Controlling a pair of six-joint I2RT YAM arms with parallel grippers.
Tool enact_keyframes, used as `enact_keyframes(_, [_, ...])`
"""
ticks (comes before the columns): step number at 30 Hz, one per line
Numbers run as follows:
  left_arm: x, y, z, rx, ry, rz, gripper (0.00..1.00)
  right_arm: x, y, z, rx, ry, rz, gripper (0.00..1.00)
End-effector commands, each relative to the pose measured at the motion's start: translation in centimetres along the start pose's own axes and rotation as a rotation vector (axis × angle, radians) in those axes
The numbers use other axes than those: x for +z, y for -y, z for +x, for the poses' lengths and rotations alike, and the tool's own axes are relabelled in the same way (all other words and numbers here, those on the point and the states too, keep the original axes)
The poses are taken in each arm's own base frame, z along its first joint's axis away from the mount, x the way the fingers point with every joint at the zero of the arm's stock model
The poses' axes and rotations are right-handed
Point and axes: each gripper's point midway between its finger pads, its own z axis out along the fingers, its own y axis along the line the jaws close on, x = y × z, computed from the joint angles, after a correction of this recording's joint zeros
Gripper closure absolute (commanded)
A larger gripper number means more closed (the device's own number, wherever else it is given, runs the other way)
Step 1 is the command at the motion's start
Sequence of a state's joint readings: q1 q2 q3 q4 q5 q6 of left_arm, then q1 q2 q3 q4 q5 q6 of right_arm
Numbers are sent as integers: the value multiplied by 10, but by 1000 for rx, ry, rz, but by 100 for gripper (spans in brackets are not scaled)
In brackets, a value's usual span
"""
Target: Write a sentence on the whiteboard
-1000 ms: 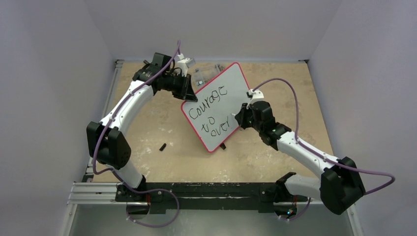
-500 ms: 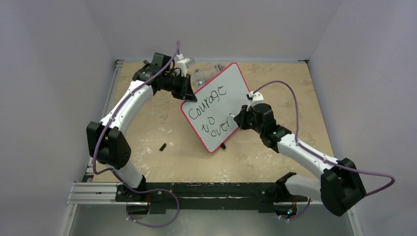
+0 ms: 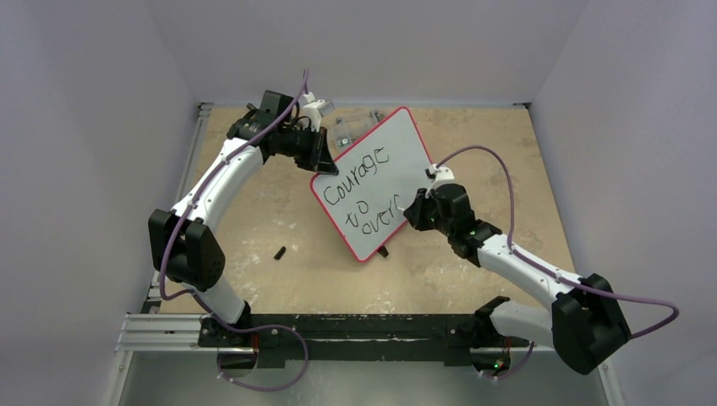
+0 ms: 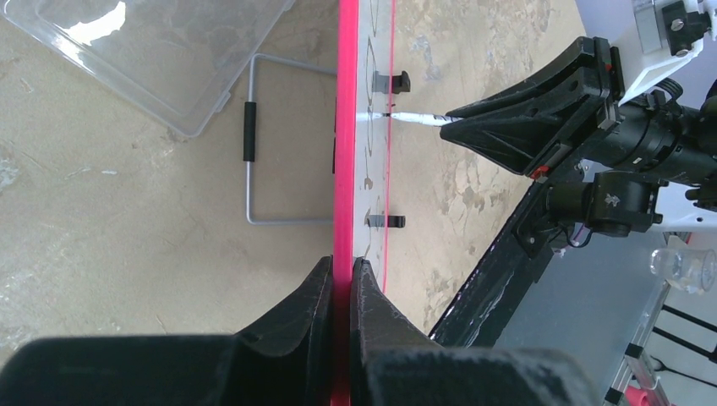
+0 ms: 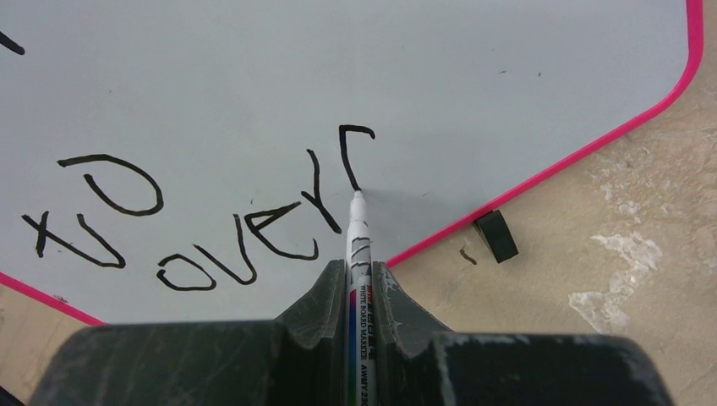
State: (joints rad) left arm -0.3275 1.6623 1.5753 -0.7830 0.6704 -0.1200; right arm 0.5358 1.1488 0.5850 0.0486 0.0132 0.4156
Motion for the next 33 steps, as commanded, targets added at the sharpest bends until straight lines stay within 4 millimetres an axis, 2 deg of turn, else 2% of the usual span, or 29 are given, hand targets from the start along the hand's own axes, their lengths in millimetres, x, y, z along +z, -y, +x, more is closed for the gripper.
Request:
enact_keyframes(1, [-7, 2, -13, 65, 47, -25, 100, 1, 9, 11, 33, -38, 62, 100])
enact_keyframes(4, [-8, 3, -14, 66, 48, -24, 100, 1, 11, 7, 30, -35, 84, 100])
enact_keyframes(11, [-8, 3, -14, 66, 48, -21, 100, 0, 12, -31, -2, 42, 136, 100])
enact_keyframes(16, [-7, 2, -14, 63, 46, -22, 100, -10, 8, -56, -11, 113, 140, 100])
enact_keyframes(19, [-7, 3, -14, 64, 48, -21, 100, -18, 8, -63, -15, 133, 149, 100])
enact_keyframes(24, [-8, 3, -14, 65, 48, -21, 100, -25, 11, -67, -6, 154, 166, 100])
enact_keyframes(33, [-8, 4, -14, 66, 50, -20, 100, -8, 17, -67, -7, 132, 198, 100])
